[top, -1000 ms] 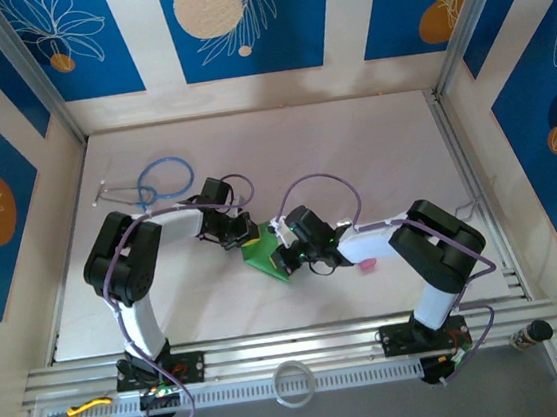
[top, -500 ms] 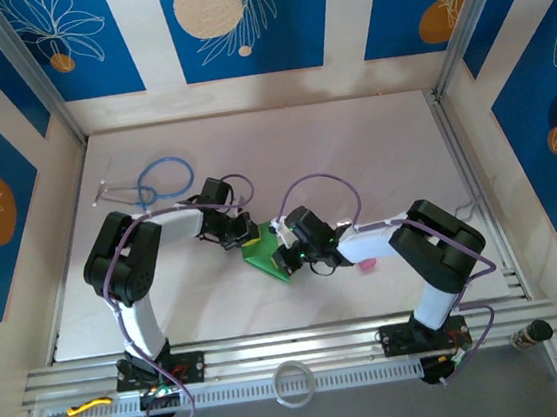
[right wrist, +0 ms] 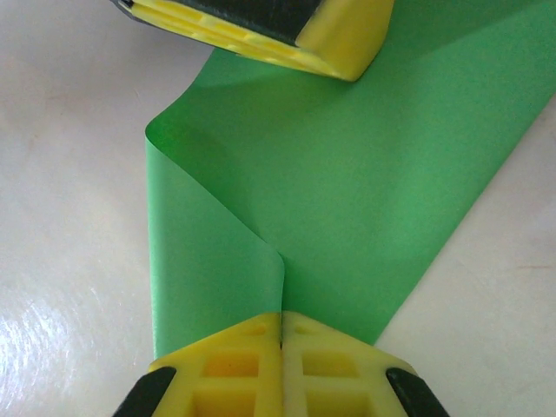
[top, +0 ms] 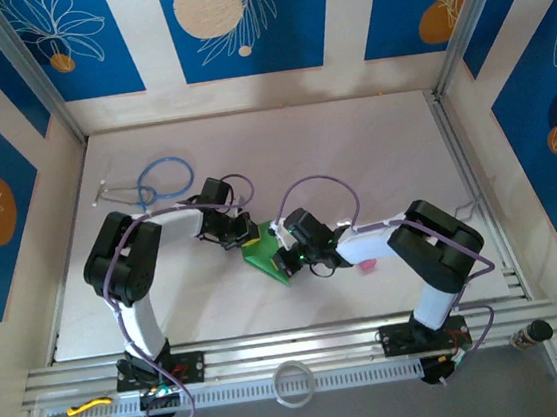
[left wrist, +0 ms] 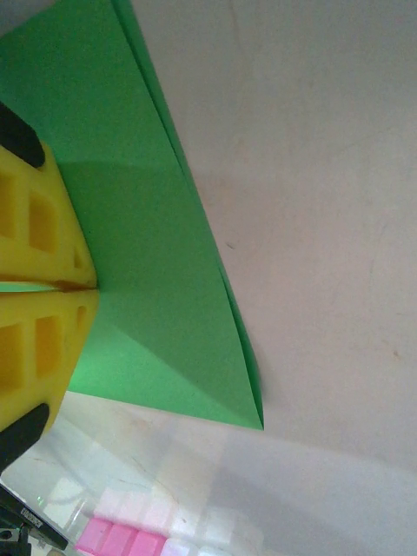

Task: Fold a paper plane with a square sheet of paper (pick it up from the middle)
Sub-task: Third fold the triangle at the center of the table.

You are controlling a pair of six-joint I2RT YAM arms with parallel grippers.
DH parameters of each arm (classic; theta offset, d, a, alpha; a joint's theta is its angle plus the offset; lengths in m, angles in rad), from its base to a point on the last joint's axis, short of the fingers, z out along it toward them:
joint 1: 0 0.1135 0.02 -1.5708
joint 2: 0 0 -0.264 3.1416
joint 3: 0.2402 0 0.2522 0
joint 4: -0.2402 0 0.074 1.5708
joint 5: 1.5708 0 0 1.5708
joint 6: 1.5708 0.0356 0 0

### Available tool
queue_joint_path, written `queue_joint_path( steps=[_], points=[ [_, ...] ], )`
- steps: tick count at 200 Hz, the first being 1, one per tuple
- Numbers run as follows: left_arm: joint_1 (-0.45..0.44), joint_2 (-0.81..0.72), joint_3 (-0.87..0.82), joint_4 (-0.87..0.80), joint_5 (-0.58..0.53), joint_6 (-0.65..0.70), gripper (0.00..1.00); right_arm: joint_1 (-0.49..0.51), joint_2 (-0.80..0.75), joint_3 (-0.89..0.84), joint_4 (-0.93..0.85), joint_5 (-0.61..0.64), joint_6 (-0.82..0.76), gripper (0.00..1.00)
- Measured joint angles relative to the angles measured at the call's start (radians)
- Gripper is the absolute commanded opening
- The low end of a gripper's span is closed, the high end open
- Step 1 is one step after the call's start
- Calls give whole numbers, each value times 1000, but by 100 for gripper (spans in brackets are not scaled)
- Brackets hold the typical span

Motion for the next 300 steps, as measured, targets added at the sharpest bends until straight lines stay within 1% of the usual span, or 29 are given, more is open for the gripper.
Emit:
queue_joint_path(
  steps=[139,169,191,218,237,263,280,300],
  points=[
    [0,0,2,-1,0,0,13,0,6,8,-6,3,0,4],
    [0,0,14,-15,-1,0,18,0,7,8,-3,5,0,4],
    [0,-6,29,-32,-16,0,24,0,9,8,0,6,0,4],
    [0,-66,30,-40,-48,-3,26,0,12,8,8,6,3,4],
    [0,-144,10,-20,-58,-19,23,0,12,8,8,6,4,4],
    [0,-270,-88,32,-56,-66,15,0,12,8,9,6,8,4],
    [-4,-332,-176,87,-45,-129,10,0,12,8,9,6,8,4],
    [-21,-370,-274,161,-31,-201,5,0,12,8,9,6,10,4]
  ],
)
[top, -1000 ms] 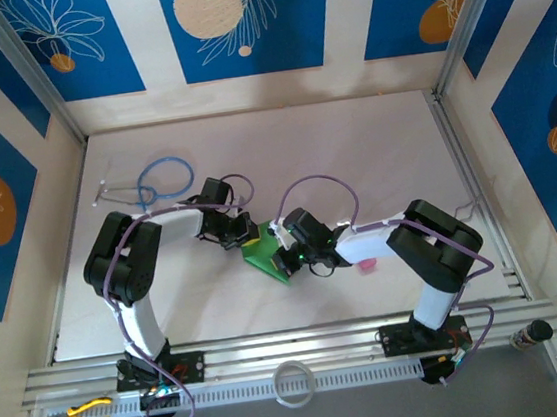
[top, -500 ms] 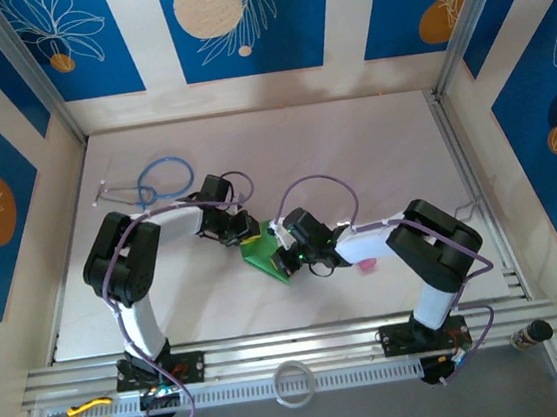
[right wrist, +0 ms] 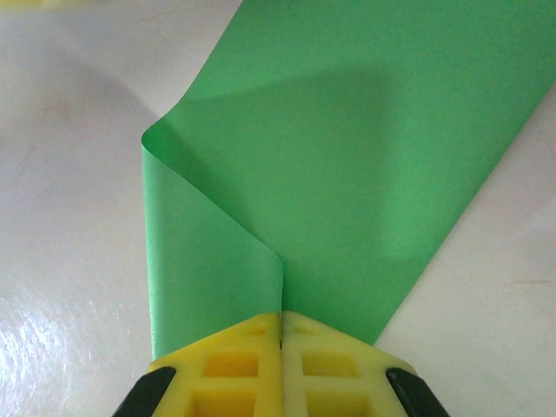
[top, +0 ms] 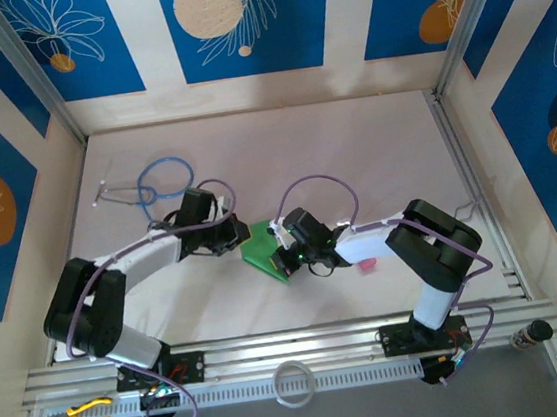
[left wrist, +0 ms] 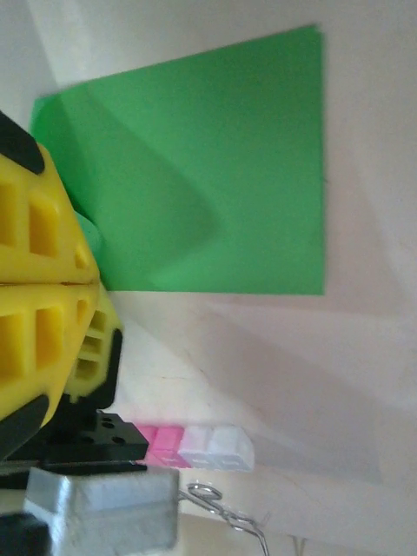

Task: Fold a paper plane with a square sheet of paper (pick it up from the middle)
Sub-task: Third fold the triangle at the center of the table.

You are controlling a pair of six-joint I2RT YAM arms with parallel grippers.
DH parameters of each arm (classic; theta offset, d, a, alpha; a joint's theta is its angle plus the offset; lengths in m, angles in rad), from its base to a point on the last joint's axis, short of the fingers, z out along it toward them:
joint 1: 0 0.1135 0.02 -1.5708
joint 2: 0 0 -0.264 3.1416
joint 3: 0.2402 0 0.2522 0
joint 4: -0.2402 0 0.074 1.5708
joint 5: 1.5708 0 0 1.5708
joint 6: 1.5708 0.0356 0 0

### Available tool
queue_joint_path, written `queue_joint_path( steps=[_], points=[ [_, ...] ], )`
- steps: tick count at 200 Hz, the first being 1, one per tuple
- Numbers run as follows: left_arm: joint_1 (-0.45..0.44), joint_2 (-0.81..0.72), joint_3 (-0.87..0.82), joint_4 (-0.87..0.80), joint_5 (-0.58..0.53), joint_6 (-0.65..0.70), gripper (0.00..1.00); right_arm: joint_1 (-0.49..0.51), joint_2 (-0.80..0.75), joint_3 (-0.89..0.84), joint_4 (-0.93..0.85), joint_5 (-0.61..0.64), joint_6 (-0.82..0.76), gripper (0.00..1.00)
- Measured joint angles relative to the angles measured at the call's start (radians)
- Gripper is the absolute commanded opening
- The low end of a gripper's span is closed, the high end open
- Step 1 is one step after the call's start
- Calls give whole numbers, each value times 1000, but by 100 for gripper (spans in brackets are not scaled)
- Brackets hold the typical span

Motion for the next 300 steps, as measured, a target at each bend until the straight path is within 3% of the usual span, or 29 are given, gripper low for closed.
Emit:
queue_joint_path(
  steps=[15,53,102,268,300],
  points=[
    [-25,-18,-69,66,0,-50,0,0,0,0,0,0,1,4],
    [-90,-34,-207,251,-4,-183,0,0,0,0,0,0,6,4],
    [-119,-6,-243,393,-26,-265,0,0,0,0,0,1,8,4],
    [-123,87,-291,502,-72,-282,0,-1,0,0,0,1,21,5],
    [-124,92,-292,511,-72,-281,0,-2,0,0,-2,1,28,15]
  ],
)
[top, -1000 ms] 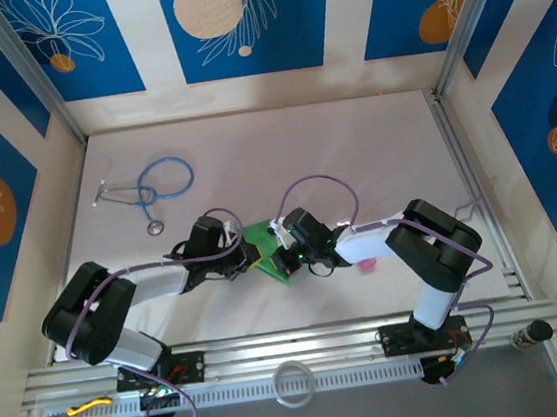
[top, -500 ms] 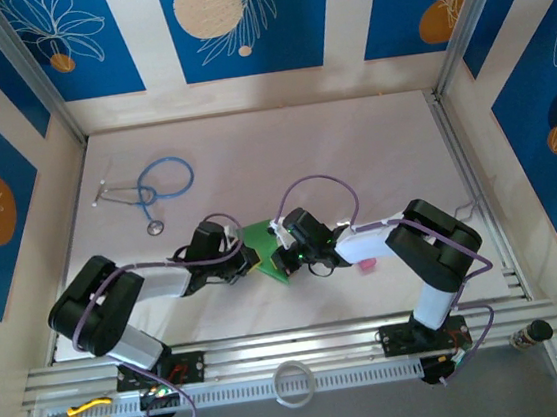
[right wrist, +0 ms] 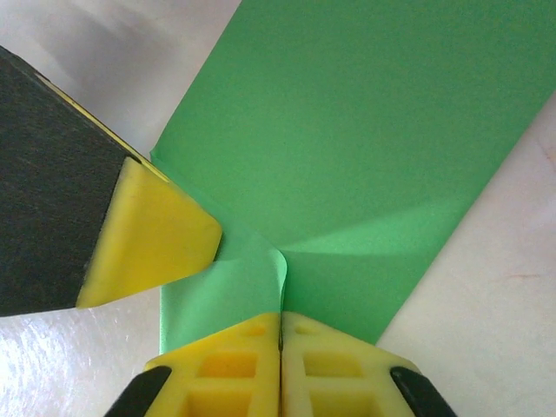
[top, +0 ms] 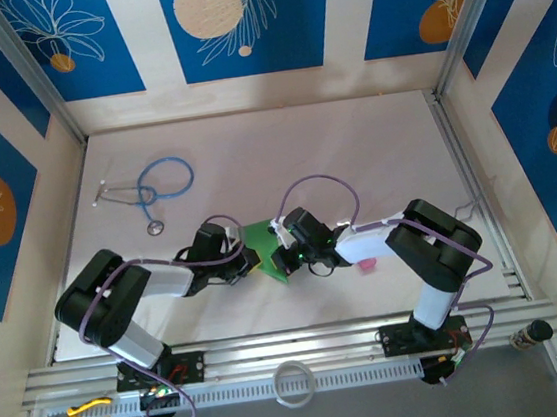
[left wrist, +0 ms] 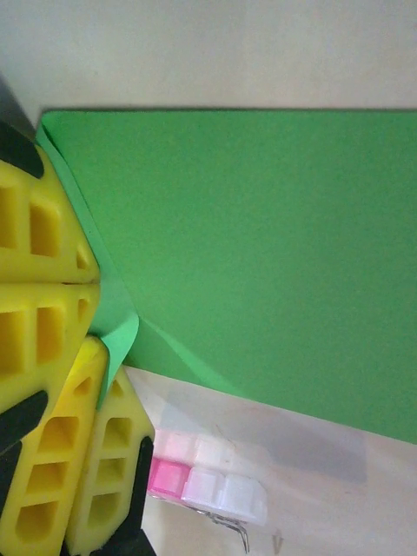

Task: Fold a paper plane with a square sheet of paper (pick it up from the middle)
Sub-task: Third fold the triangle at the center of the table.

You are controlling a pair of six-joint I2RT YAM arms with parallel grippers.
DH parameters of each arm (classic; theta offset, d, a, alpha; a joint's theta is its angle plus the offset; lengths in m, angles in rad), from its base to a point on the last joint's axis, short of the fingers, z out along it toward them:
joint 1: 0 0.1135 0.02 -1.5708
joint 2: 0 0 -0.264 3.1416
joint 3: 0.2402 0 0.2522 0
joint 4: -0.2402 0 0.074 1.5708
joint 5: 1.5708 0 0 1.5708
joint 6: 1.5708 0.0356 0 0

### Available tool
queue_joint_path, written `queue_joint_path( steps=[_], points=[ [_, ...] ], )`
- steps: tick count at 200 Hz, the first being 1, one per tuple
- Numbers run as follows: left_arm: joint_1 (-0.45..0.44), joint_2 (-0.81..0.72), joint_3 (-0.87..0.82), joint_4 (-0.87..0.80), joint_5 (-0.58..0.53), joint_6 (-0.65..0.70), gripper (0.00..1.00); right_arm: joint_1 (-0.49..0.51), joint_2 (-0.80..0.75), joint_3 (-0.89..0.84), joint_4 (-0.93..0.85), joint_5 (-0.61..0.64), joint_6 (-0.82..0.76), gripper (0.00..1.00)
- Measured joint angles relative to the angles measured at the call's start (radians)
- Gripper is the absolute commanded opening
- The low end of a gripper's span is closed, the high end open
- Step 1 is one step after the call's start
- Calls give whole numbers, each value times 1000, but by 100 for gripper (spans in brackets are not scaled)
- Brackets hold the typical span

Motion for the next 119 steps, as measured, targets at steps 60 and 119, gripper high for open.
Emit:
queue_joint_path(
  steps=[60,119],
  points=[
    [-1,5,0,6,0,2,0,-37,-102,15,-107,5,52,30],
    [-3,6,1,8,0,3,0,-72,-195,26,-181,-172,193,15]
  ],
)
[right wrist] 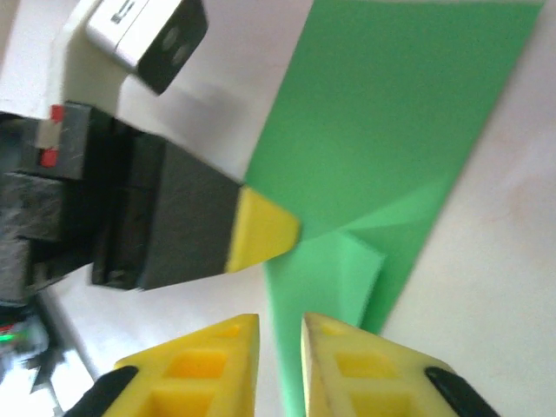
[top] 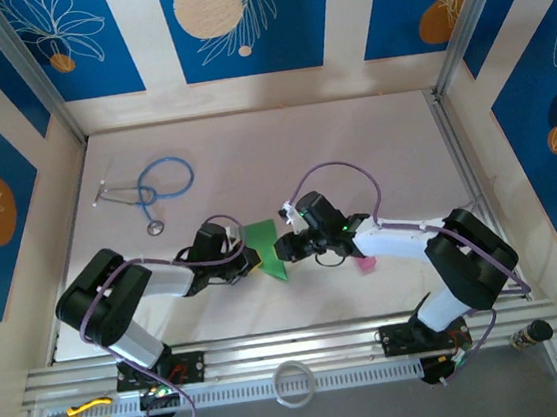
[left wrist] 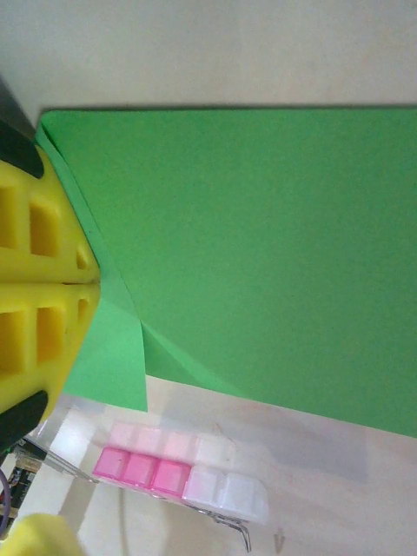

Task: Fold a paper plane with a square sheet of paper (pick it up from the middle)
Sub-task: Third fold the triangle at the center of the table.

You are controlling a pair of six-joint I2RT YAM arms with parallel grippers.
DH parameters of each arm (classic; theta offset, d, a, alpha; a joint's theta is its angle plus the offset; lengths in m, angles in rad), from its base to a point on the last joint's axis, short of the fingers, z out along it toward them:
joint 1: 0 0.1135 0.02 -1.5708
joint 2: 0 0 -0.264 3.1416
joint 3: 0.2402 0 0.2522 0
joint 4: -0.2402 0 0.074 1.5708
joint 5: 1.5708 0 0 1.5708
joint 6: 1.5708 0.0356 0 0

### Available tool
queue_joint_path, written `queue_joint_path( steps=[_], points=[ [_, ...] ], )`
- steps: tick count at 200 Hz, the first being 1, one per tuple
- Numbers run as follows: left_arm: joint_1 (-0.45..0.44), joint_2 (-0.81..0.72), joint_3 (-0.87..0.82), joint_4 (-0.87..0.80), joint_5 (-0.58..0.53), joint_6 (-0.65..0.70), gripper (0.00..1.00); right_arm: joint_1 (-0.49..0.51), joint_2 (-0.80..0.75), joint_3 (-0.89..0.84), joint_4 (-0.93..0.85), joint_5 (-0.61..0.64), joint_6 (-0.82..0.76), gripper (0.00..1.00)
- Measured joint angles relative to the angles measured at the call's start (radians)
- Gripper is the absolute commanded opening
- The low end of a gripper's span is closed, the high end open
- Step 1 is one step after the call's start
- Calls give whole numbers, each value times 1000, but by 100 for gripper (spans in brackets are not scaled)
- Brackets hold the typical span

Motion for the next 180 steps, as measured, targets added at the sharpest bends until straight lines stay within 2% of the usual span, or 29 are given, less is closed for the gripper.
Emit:
queue_joint_path(
  steps=[25,58,121,180],
  points=[
    [-1,1,2,-1,0,2,0,13,19,27,-31,-94,48,11],
    [-1,5,5,-1,0,7,0,42,76,78,-75,-133,64,8],
    [-2,8,8,-1,1,7,0,75,192,167,-166,-128,58,6],
    [-3,8,8,-2,1,7,0,78,243,172,-212,-90,55,6]
  ],
)
